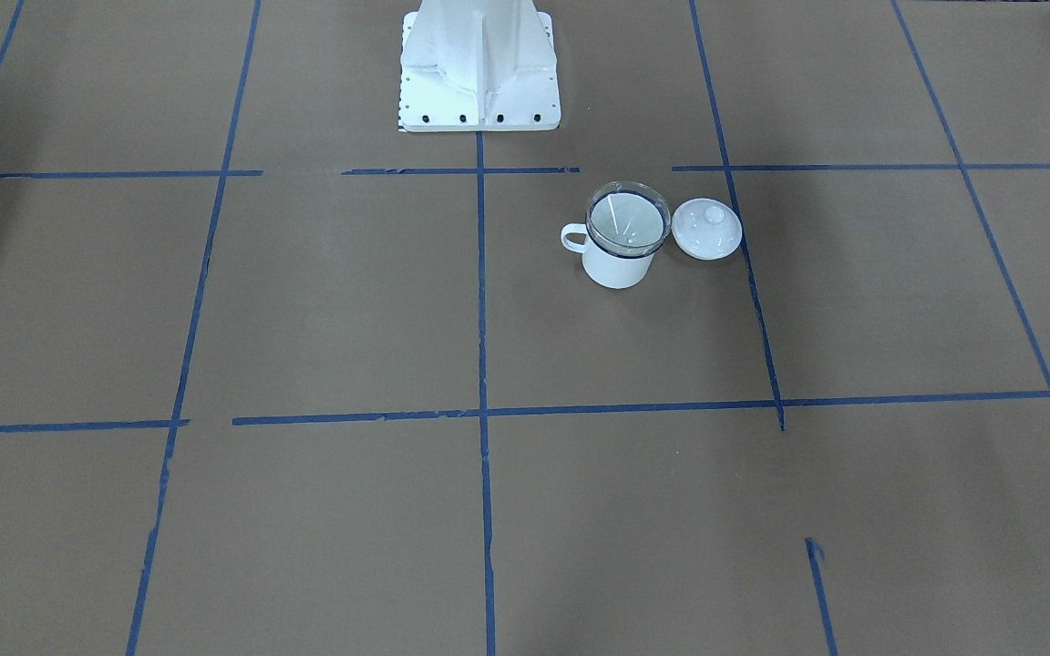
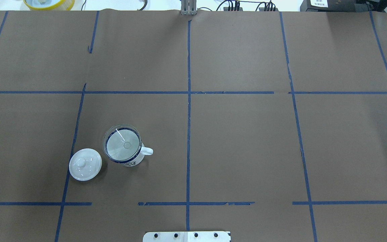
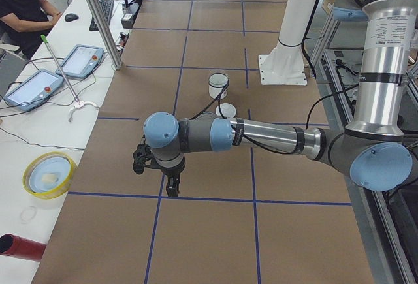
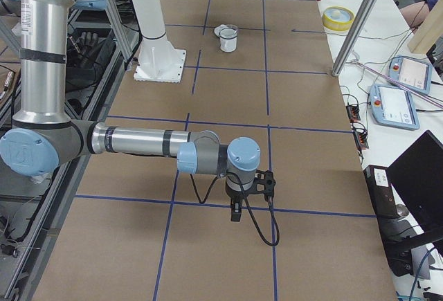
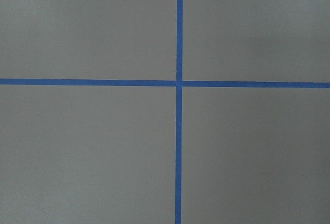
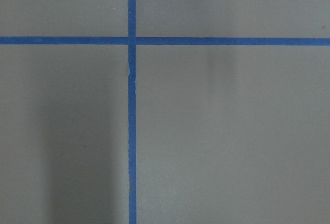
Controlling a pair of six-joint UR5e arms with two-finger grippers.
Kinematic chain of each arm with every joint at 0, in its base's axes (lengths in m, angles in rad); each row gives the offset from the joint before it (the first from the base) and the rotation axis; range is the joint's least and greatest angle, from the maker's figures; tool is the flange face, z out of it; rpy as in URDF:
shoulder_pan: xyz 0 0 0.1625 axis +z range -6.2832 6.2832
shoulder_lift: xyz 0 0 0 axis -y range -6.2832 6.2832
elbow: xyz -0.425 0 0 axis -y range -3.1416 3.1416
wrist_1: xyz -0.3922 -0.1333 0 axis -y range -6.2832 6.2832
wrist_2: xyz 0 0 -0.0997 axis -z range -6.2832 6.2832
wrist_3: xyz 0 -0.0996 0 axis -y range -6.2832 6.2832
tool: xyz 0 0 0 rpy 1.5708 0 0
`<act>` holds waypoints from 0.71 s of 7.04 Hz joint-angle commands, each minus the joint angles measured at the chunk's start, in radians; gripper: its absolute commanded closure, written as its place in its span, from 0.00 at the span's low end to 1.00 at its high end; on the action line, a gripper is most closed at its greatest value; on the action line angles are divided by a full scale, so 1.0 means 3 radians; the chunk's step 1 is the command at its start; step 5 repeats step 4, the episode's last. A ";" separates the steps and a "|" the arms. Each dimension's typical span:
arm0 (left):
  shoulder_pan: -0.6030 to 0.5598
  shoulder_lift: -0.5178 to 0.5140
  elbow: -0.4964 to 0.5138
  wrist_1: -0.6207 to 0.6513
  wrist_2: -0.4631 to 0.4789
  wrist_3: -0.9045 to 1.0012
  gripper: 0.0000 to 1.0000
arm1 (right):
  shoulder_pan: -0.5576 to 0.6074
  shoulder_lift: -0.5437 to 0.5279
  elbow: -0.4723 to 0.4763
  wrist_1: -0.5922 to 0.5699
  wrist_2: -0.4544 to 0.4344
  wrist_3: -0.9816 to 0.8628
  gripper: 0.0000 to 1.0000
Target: Place funnel on cup
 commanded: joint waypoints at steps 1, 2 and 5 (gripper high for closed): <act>0.0001 -0.0001 -0.0023 0.0011 -0.0003 -0.0002 0.00 | 0.0000 0.0000 0.0003 0.0000 0.0000 0.0000 0.00; -0.0004 0.0004 -0.0028 0.0011 0.0002 -0.0002 0.00 | 0.0000 0.0000 0.0003 0.0000 0.0000 0.0000 0.00; 0.0001 -0.0011 -0.0043 0.0011 0.0002 -0.0002 0.00 | 0.0000 0.0000 0.0003 0.0000 0.0000 0.0000 0.00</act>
